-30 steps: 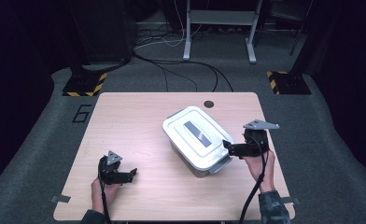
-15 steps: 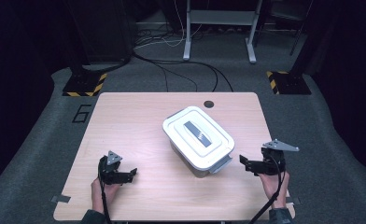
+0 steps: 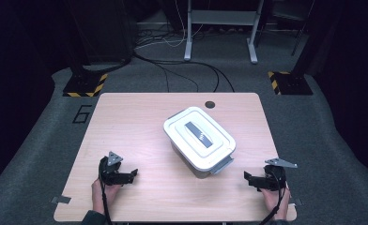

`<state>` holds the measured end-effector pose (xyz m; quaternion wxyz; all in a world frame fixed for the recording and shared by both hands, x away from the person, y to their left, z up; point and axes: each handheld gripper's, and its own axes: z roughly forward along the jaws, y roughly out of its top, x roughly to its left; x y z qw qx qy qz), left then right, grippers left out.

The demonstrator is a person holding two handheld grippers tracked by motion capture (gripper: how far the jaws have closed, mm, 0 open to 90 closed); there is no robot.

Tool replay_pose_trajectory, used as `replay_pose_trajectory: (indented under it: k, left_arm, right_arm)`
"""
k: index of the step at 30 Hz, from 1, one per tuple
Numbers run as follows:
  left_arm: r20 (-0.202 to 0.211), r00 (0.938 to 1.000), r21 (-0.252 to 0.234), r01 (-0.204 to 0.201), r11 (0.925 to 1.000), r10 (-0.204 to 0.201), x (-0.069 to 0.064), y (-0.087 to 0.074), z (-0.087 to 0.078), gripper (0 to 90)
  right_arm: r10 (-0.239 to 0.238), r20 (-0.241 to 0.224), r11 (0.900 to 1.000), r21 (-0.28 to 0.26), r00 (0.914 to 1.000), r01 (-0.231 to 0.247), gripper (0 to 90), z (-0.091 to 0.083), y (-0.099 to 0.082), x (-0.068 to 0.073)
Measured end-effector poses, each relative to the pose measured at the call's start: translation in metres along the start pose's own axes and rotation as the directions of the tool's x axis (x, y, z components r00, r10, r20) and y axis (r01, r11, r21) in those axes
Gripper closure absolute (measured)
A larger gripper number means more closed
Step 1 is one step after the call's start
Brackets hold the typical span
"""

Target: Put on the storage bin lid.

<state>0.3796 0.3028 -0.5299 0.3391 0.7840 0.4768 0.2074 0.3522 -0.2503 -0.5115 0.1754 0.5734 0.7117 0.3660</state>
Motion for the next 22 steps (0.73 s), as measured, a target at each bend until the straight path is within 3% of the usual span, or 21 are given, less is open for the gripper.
replay_pose_trajectory:
  k: [8, 12, 15, 22]
  left_arm:
    - [0.0, 1.0, 0.001, 0.0, 1.0, 0.0, 0.0, 0.0, 0.0, 7.1]
    - [0.0, 1.0, 0.001, 0.0, 1.0, 0.0, 0.0, 0.0, 0.0, 7.1]
    - [0.0, 1.0, 0.001, 0.0, 1.0, 0.0, 0.0, 0.0, 0.0, 7.1]
    - [0.0, 1.0, 0.001, 0.0, 1.0, 0.0, 0.0, 0.0, 0.0, 7.2]
  right_arm:
    - [-0.016, 0.055, 0.9999, 0.002, 0.9984, 0.016, 1.1, 0.005, -0.015, 0.001]
    - [-0.06, 0.087, 0.9981, 0.017, 0.9944, 0.059, 0.3, 0.007, -0.015, 0.005]
    - [-0.107, 0.132, 0.994, 0.037, 0.9855, 0.103, 0.0, 0.011, -0.016, 0.011]
    - [-0.112, 0.131, 0.9937, 0.029, 0.9852, 0.109, 0.0, 0.012, -0.017, 0.012]
